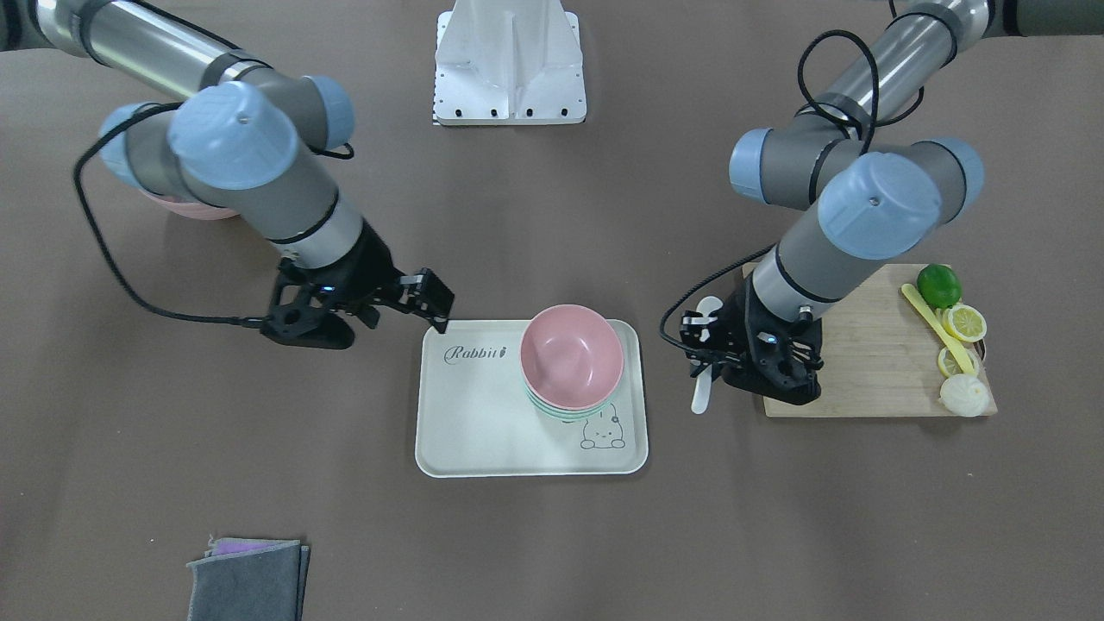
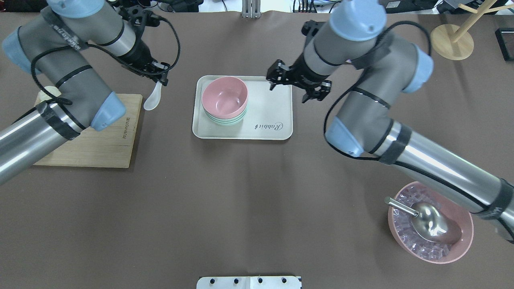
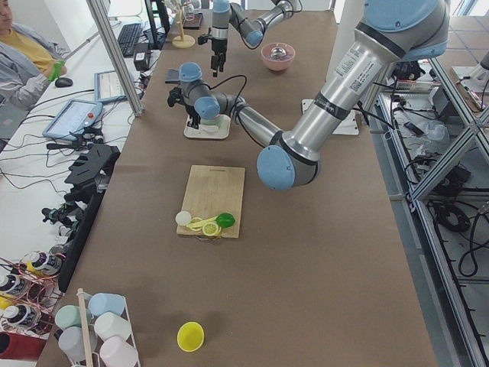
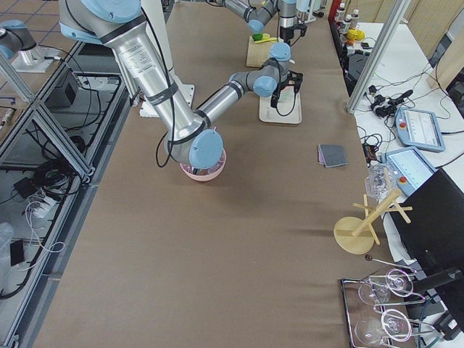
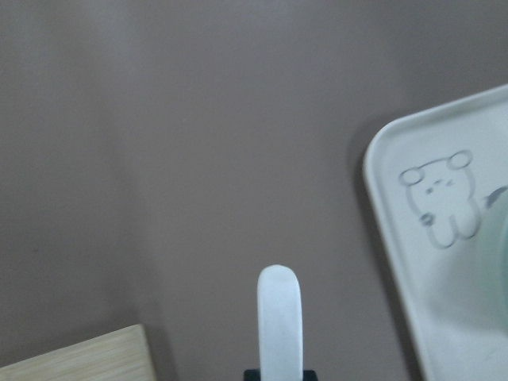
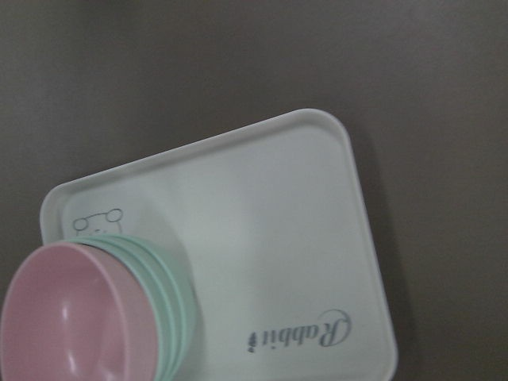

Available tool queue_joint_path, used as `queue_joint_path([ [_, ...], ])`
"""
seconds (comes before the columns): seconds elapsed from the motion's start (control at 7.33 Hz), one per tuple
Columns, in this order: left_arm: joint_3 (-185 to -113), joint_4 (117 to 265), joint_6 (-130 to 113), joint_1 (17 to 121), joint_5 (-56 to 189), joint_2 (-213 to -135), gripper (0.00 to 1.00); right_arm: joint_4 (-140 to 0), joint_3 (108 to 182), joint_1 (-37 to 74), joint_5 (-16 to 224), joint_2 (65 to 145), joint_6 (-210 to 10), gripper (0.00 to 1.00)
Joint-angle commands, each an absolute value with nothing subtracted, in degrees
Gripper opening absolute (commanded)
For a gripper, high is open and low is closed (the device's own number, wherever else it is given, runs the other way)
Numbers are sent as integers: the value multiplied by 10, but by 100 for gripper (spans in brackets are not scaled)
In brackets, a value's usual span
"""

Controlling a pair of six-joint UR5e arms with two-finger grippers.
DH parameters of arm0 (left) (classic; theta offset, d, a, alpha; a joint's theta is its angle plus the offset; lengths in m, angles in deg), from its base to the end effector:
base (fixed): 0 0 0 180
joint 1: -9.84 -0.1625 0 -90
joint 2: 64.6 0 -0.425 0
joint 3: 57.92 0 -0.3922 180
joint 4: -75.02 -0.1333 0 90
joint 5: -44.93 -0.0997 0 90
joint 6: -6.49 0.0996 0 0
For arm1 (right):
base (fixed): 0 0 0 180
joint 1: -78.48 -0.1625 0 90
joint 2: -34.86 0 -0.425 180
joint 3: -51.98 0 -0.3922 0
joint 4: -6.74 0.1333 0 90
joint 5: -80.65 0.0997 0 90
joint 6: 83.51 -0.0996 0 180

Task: Stack pink bowl on green and place spoon
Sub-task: 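Lower the white spoon into the pink bowl while right arm withdraws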

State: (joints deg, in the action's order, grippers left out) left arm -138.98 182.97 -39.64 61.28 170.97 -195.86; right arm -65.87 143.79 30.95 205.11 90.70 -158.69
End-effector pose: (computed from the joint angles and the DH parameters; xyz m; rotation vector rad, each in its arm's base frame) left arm 0.4012 -0.6232 0.2471 0.2300 1.0028 0.1555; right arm -0.4034 -0.5546 0.2528 -0.0094 -1.0591 0.2368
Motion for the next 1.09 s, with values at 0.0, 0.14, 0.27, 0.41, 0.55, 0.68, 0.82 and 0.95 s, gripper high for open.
queue_joint_path([
  [0.0, -1336, 1836, -475, 581, 1705, -2041, 0, -659, 1467, 256, 2085, 991, -1478, 100],
  [0.14, -1321, 1839, -478, 572, 1677, -2060, 0, -659, 1469, 235, 2103, 1014, -1425, 100],
  [0.27, -1323, 1856, -501, 549, 1649, -2058, 0, -660, 1468, 229, 2105, 1022, -1403, 100],
  [0.41, -1319, 1873, -517, 545, 1647, -2058, 0, -660, 1466, 225, 2104, 1023, -1403, 100],
  [0.55, -1314, 1875, -516, 545, 1647, -2058, 27, -660, 1467, 223, 2104, 1024, -1403, 100],
  [0.68, -1313, 1876, -519, 545, 1645, -2058, 97, -661, 1468, 221, 2105, 1024, -1403, 100],
  [0.82, -1320, 1874, -533, 547, 1644, -2057, 98, -662, 1467, 214, 2106, 1027, -1402, 100],
  [0.95, -1337, 1867, -534, 561, 1647, -2027, 98, -661, 1466, 202, 2111, 1042, -1374, 100],
])
